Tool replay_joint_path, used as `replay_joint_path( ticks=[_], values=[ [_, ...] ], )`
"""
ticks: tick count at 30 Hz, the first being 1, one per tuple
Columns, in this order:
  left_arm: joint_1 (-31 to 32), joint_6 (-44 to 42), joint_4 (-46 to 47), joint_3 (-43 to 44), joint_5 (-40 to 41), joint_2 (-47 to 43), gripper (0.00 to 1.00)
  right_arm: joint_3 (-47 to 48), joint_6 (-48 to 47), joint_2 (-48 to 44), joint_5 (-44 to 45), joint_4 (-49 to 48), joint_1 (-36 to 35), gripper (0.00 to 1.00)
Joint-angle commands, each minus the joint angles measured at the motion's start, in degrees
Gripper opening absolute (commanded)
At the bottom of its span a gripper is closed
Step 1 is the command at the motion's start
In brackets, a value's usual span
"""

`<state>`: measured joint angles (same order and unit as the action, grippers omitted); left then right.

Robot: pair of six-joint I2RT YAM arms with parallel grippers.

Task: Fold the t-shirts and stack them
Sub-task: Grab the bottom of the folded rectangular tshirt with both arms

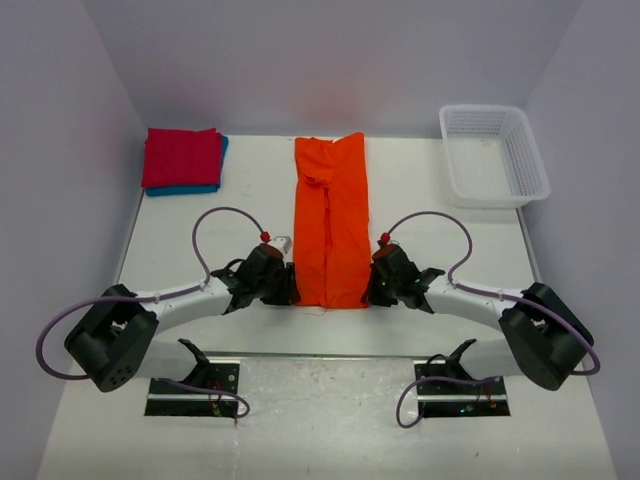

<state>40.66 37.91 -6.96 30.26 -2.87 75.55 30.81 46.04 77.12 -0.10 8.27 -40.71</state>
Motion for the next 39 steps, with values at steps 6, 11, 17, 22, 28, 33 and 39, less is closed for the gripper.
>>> replay_joint_path(
  ticks=[6,11,17,22,28,33,39],
  values=[
    [0.82,2.16,4.77,-1.61,-2.4,1.62,0.41,-0.57,-0.43,-0.57,0.36,0.6,0.19,0.0],
    [1.35,2.69,5.29,-2.14,-3.01,1.88,0.31,-0.4,-0.51,0.31,0.45,0.25,0.19,0.0],
    [1.61,3.22,5.03,-3.19,-3.28,0.22,0.0,0.48,-1.3,0.31,0.62,1.83,0.28,0.0],
    [1.87,3.57,3.36,-4.42,-3.19,-3.82,0.0,1.8,-2.53,-1.27,0.36,4.03,-0.51,0.0],
    [2.75,4.27,1.08,-6.44,-5.04,-10.94,0.0,2.24,-4.2,-6.63,1.6,8.34,-5.07,0.0],
    [4.16,5.59,-1.91,-7.06,-5.12,-16.74,0.0,3.56,-2.8,-10.67,3.17,12.73,-11.14,0.0],
    [5.65,7.09,-5.07,-6.88,-3.02,-22.45,0.0,7.42,-1.22,-15.24,8.61,20.36,-13.26,0.0]
  ],
)
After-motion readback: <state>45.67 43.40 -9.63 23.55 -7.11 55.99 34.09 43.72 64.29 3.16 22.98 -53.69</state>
